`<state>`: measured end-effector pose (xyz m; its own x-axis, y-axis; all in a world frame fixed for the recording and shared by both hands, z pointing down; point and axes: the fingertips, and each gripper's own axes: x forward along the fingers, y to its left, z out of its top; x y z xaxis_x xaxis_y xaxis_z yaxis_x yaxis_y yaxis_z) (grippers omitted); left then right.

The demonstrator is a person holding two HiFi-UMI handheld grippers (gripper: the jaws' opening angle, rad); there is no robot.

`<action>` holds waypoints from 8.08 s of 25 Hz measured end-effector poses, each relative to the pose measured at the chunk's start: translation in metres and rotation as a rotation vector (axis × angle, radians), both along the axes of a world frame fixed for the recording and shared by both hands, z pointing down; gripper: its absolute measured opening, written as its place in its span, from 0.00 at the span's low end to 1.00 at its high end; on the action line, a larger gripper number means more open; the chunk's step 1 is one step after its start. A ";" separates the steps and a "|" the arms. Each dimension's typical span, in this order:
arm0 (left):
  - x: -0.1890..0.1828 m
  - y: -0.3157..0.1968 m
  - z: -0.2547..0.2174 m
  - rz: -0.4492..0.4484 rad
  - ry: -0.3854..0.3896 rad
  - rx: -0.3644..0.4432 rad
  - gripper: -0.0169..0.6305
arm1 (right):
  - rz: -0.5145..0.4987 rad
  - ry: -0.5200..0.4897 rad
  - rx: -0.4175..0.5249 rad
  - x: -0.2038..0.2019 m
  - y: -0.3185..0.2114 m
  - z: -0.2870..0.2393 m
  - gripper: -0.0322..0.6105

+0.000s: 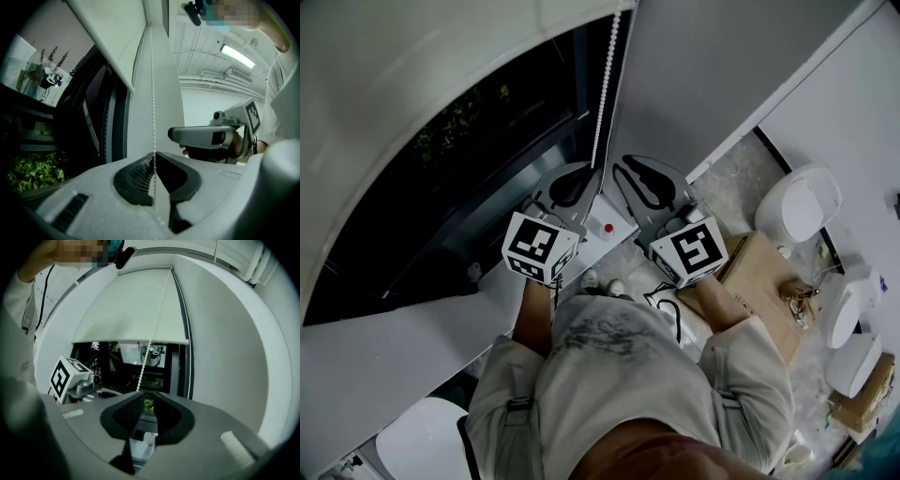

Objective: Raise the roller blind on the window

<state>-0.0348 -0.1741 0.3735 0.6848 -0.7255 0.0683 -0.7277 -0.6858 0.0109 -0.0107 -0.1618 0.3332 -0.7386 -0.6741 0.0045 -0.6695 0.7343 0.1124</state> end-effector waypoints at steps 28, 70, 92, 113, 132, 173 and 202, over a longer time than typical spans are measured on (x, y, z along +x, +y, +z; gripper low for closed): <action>0.016 0.005 0.001 0.053 0.044 -0.008 0.06 | -0.097 -0.079 0.174 -0.023 -0.010 -0.120 0.07; 0.028 0.007 0.121 0.067 -0.010 -0.235 0.06 | -0.029 0.035 0.028 -0.013 -0.009 -0.002 0.07; 0.016 0.021 0.129 0.040 -0.053 -0.244 0.08 | -0.042 0.062 0.005 -0.020 -0.004 0.020 0.07; -0.004 0.027 -0.069 0.076 0.080 0.132 0.18 | -0.042 0.060 0.010 -0.018 0.001 0.019 0.07; 0.030 0.003 -0.138 0.116 0.104 0.247 0.06 | -0.056 0.067 0.035 -0.021 0.006 0.018 0.07; 0.027 0.010 -0.041 0.104 0.078 0.022 0.05 | -0.051 0.130 -0.150 -0.021 0.017 0.113 0.07; 0.028 0.010 0.004 0.092 0.067 -0.067 0.05 | -0.050 0.187 -0.211 -0.017 0.017 0.156 0.08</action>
<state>-0.0067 -0.1640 0.3776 0.7528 -0.6549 0.0662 -0.6580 -0.7457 0.1051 -0.0273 -0.1452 0.4892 -0.7444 -0.6063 0.2798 -0.6136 0.7864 0.0716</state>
